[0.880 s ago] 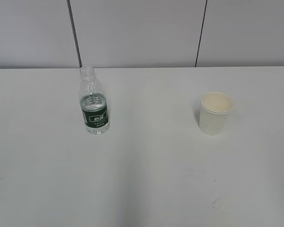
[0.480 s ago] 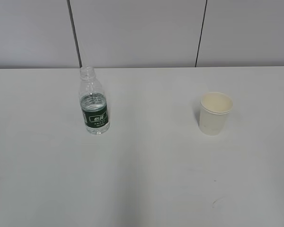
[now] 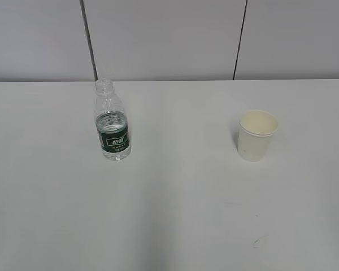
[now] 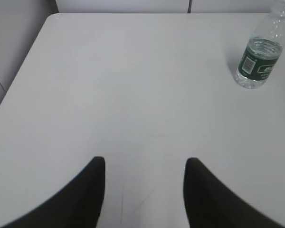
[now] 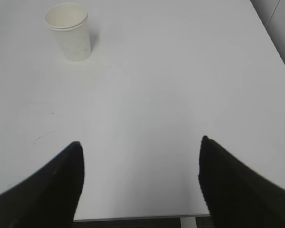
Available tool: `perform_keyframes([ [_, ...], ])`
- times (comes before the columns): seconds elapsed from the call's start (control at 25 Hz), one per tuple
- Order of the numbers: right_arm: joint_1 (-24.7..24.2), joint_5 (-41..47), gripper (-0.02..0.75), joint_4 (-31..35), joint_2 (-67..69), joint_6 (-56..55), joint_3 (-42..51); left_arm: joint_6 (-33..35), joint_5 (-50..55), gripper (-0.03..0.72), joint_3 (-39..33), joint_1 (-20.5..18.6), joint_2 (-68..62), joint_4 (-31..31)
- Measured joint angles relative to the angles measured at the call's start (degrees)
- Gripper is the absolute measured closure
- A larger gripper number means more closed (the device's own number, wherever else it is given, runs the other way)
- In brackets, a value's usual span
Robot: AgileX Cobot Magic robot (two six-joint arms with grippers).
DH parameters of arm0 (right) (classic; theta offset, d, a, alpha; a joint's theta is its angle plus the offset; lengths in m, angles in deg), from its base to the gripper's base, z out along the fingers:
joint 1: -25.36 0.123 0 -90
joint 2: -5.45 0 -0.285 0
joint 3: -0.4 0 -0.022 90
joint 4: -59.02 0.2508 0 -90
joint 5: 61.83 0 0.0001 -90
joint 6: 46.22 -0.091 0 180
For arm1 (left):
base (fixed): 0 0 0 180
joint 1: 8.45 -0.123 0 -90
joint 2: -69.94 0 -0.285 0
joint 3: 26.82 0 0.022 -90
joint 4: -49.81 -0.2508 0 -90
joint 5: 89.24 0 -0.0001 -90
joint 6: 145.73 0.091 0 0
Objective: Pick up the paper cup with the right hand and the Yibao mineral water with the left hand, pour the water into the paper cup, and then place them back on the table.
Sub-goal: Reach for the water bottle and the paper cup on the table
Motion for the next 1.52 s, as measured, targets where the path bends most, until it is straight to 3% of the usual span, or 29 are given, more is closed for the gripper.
perform_keyframes([
  [0.56, 0.00, -0.24, 0.153, -0.80, 0.00, 0.00, -0.24, 0.79, -0.45, 0.346, 0.31, 0.00, 0.00, 0.51],
  [0.84, 0.00, -5.15, 0.153, -2.33, 1.76, 0.00, -1.41, 0.99, -18.37, 0.346, 0.82, 0.00, -3.40, 3.20],
  [1.08, 0.00, -15.77, 0.153, -2.10, 10.07, 0.00, -1.41, 1.06, -31.41, 0.346, 0.82, 0.25, -15.88, 8.03],
  [1.52, 0.00, -45.46, 0.153, -1.97, 28.34, 0.00, -1.02, 1.06, -52.77, 0.346, 0.82, 0.77, -39.20, 4.86],
])
